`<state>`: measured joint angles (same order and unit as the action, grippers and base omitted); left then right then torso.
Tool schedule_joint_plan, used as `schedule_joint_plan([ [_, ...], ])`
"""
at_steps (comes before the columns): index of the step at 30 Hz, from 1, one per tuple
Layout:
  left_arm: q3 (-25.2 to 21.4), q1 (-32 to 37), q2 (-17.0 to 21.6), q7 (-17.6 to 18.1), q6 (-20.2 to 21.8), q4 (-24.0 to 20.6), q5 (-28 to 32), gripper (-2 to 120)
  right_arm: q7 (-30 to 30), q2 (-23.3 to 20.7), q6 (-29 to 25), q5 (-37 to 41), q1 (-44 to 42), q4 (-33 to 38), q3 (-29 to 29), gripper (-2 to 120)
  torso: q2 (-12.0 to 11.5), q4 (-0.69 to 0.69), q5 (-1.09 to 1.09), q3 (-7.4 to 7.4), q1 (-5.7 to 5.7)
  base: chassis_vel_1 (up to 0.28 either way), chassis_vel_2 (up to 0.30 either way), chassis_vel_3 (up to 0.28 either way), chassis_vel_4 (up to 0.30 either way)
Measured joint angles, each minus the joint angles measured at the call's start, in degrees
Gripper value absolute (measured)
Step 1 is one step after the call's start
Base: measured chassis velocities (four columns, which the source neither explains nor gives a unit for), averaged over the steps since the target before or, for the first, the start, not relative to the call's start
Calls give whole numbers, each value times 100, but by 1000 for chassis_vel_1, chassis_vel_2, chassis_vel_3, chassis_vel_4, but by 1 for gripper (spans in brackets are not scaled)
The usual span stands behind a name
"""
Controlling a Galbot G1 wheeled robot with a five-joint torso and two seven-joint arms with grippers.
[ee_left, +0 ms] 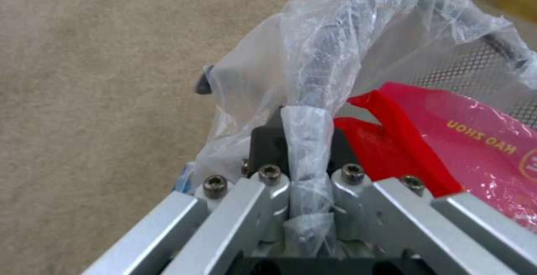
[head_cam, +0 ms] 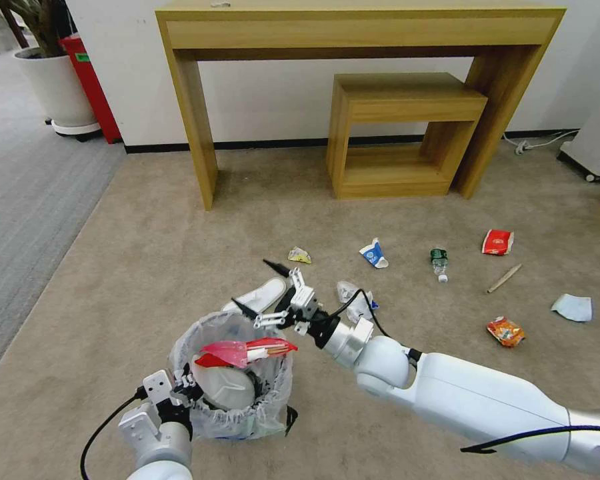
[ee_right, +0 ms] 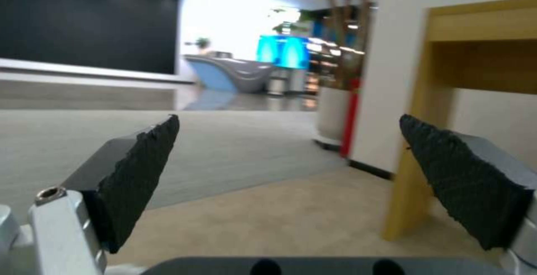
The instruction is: Pick up the trash bin and place the garbage on the floor into it.
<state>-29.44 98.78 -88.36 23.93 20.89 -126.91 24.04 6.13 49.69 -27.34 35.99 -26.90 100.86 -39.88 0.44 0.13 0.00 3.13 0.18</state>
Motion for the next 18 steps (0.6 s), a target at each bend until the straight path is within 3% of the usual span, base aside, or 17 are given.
schedule_joint_plan([
  [7, -281, -8, 121, -164, 125, -3, 62, 3, 935, -476, 762, 151, -643, 321, 1218, 100, 0, 2, 0, 0, 0, 0, 0, 0, 0],
  [13, -443, -8, 210, -233, 274, -59, 115, 3, 1226, -881, 926, 146, -1287, 368, 2146, 100, 0, 2, 0, 0, 0, 0, 0, 0, 0],
  [18, -348, -13, 180, -233, 268, -92, 110, 3, 1228, -1001, 823, 71, -1537, 381, 2270, 100, 0, 2, 1, 0, 0, 0, 0, 0, 0],
])
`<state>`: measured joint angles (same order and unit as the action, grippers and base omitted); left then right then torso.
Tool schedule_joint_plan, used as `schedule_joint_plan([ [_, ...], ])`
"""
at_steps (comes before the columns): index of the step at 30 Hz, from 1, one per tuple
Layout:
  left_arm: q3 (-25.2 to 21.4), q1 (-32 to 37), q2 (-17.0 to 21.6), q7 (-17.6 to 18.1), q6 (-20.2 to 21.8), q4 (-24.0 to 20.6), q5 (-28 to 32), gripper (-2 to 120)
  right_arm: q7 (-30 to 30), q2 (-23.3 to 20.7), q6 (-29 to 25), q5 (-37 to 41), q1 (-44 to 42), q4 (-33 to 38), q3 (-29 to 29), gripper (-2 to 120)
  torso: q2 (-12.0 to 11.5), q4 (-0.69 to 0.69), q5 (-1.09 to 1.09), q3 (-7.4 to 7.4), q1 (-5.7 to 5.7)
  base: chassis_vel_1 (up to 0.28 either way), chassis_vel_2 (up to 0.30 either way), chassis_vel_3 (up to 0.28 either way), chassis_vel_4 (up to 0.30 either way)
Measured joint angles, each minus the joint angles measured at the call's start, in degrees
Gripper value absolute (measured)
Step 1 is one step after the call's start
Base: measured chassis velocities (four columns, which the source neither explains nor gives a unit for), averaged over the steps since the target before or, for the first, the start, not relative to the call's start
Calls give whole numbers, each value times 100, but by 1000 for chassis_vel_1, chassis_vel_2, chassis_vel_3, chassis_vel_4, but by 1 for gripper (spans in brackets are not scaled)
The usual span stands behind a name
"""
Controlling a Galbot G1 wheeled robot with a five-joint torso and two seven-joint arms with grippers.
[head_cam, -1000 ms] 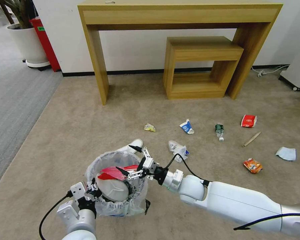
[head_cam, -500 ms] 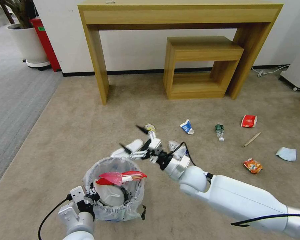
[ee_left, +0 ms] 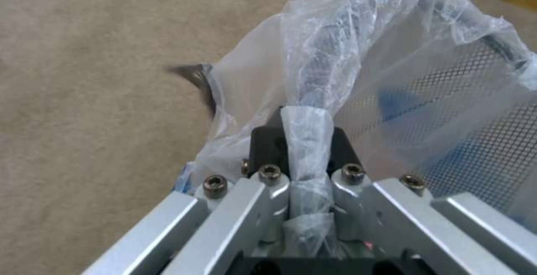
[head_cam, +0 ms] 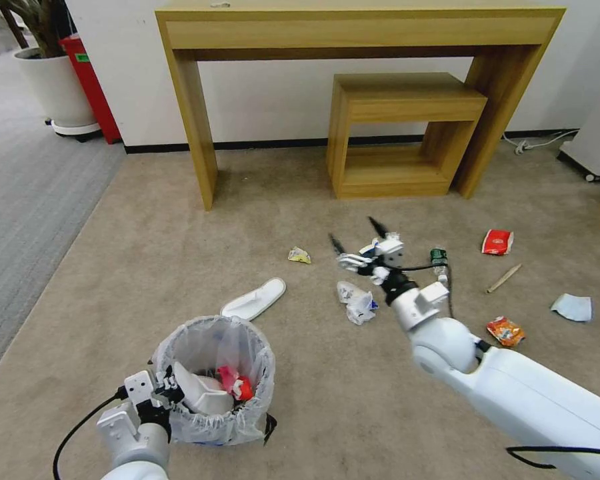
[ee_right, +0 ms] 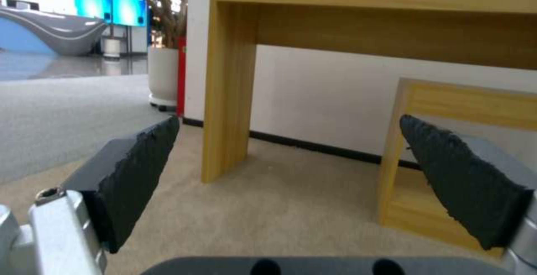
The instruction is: Pick up the trash bin and place the garbage on the floor into it.
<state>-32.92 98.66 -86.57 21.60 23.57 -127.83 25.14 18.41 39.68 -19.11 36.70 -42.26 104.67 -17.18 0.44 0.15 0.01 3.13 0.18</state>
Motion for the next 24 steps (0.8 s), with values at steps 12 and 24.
schedule_joint_plan([
  [12, -112, 100, -17, -140, -87, -22, -212, 3, 333, -58, 143, -225, -464, 114, 380, 100, 0, -2, -1, 0, 0, 0, 0, 0, 0],
  [24, -361, 169, 103, -349, 79, -54, -298, 3, 498, -144, -120, -639, -1789, 2, 1643, 100, 0, -1, 1, 0, 0, 0, 0, 0, 0],
])
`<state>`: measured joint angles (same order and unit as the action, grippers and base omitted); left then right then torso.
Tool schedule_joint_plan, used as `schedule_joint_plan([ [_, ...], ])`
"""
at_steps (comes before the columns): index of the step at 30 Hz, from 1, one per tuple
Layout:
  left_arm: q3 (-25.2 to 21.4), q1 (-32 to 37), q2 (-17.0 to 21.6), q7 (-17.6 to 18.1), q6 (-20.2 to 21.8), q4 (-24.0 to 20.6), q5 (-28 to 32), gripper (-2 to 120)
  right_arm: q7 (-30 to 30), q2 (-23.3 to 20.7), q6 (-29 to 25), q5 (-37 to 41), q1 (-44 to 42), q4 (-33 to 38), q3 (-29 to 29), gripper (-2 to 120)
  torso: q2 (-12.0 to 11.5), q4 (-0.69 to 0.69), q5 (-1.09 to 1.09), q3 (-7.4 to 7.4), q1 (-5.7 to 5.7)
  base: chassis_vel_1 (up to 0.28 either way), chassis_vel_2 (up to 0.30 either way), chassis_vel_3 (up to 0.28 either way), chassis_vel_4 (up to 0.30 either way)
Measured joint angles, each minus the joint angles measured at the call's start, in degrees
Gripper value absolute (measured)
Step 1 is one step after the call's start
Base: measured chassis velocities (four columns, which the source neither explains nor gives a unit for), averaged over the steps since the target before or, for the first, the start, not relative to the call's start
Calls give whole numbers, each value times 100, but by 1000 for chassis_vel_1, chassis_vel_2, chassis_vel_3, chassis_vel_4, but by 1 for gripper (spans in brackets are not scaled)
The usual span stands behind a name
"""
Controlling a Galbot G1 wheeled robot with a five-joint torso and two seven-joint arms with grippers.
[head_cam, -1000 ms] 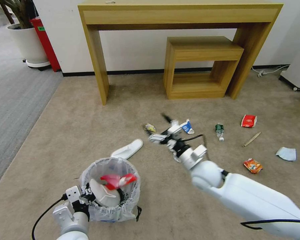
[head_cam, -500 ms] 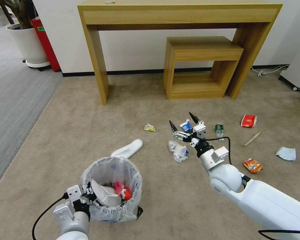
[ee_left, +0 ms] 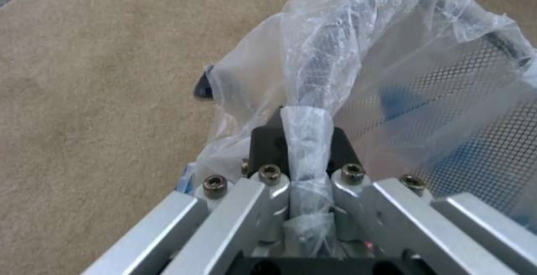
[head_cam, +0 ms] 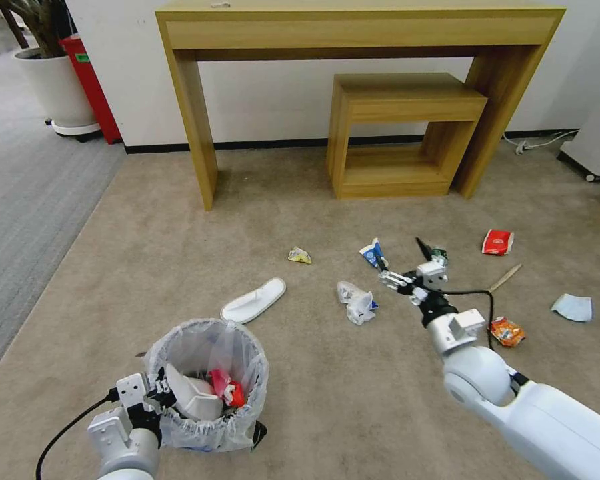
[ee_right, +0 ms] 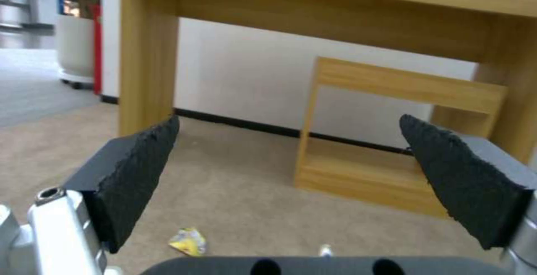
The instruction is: Pick up the trash bin and place the garbage on the floor into it.
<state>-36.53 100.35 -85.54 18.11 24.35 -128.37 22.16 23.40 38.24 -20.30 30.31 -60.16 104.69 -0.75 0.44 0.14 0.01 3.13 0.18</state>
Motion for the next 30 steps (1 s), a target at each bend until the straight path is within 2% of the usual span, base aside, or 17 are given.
schedule_joint_plan([
  [5, -261, -141, 101, -21, 32, 29, 317, 3, -52, 14, -64, -159, -645, 4, 660, 100, 0, 1, -1, 0, 0, 0, 0, 0, 0],
  [12, -677, -204, 360, -11, 41, -27, 620, 3, -69, 94, -231, -321, -1098, -76, 1140, 100, 0, 1, -2, 0, 0, 0, 0, 0, 0],
  [20, -715, -208, 379, -59, 94, 35, 527, 3, 70, 335, -191, -356, -1148, -128, 1220, 100, 0, 0, -2, 0, 0, 0, 0, 0, 0],
  [30, -765, -107, 317, -570, 258, -2, 182, 3, 207, 351, -44, -309, -1353, -219, 1380, 100, 0, 0, -2, 0, 0, 0, 0, 0, 0],
])
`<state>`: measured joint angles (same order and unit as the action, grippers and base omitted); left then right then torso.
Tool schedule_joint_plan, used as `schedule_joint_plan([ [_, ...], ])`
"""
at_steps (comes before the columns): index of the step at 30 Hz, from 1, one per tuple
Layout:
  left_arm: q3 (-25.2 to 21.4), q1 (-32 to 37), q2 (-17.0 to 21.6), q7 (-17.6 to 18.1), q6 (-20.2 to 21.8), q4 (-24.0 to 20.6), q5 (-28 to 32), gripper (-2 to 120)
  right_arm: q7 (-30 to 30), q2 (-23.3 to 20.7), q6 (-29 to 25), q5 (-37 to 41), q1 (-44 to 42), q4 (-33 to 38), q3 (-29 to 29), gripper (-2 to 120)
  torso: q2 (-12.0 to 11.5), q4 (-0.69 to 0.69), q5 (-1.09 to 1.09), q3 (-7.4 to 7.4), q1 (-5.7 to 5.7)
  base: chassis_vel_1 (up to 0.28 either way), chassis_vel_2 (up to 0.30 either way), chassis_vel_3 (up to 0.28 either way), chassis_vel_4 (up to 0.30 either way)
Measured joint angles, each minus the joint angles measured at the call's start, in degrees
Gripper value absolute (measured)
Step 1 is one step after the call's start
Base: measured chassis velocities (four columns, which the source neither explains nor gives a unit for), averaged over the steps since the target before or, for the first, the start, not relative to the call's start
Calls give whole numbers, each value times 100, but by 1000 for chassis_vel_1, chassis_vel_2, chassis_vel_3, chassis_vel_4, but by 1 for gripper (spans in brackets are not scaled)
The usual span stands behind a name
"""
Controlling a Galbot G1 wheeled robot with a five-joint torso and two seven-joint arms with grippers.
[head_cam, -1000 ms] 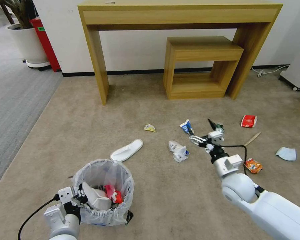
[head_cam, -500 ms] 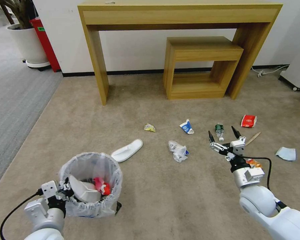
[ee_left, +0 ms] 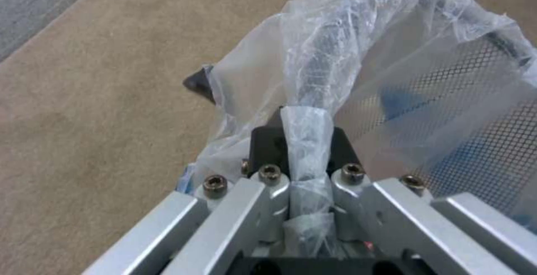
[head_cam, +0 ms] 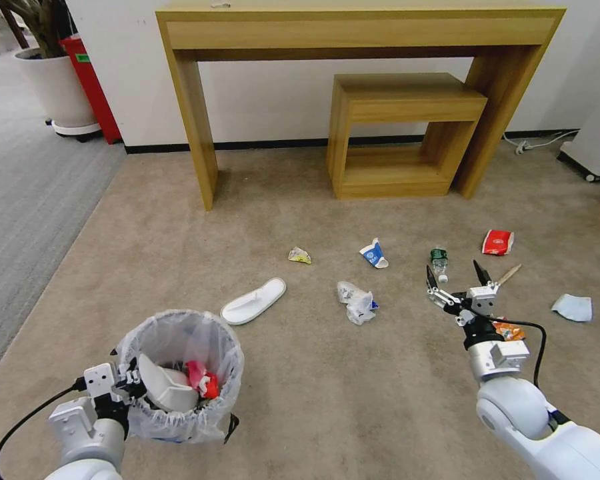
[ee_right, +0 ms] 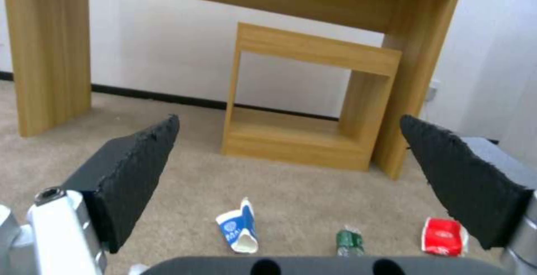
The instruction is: Pick up the trash bin and place the garbage on the floor into it.
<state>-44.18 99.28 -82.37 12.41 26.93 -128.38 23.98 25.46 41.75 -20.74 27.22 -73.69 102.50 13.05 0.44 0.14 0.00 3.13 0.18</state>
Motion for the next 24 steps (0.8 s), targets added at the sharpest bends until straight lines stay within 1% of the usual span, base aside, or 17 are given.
schedule_joint_plan([
  [10, 14, 84, -99, -112, -407, 9, -5, 3, -12, 62, -59, -7, -8, -131, -32, 100, 0, 0, 1, 0, 0, 0, 0, 0, 0],
  [15, 40, 94, -133, -141, -437, 18, -24, 3, -16, 166, -109, -139, 65, -297, -125, 100, 0, 0, 0, 0, 0, 0, 0, 0, 0],
  [24, 52, 104, -168, -154, -497, 59, -37, 3, -13, 284, -144, -191, 101, -356, -195, 100, 0, 0, 1, 0, 0, 0, 0, 0, 0],
])
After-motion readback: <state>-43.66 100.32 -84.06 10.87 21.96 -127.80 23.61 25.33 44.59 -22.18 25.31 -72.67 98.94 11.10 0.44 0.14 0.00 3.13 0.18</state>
